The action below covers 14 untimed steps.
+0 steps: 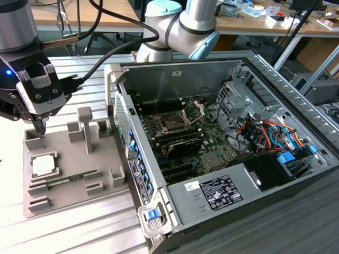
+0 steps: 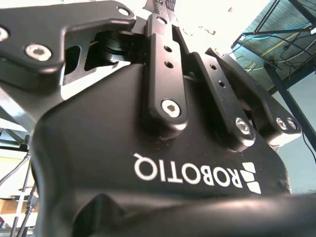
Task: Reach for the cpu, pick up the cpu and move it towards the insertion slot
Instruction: 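Reach for the cpu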
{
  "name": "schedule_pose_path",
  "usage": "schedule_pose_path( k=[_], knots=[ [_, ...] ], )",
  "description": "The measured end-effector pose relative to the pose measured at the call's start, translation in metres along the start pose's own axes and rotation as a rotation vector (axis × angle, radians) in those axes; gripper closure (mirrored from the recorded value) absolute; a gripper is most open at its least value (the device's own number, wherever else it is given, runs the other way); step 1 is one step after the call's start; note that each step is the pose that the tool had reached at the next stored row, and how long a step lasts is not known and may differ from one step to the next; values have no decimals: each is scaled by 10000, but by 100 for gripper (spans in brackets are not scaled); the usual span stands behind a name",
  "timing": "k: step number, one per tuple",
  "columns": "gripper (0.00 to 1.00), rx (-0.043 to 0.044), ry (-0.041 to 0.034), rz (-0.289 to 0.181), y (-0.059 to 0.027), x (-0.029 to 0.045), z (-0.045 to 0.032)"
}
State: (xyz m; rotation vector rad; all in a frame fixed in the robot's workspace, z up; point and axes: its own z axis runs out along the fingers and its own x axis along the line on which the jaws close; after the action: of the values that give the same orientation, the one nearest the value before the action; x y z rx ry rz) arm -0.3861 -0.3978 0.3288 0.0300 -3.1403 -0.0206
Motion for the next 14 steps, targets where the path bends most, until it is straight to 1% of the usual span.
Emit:
schedule_pose_path(
  k=[14],
  knots=[
    [90, 4, 0, 0, 0, 0, 25]
  ],
)
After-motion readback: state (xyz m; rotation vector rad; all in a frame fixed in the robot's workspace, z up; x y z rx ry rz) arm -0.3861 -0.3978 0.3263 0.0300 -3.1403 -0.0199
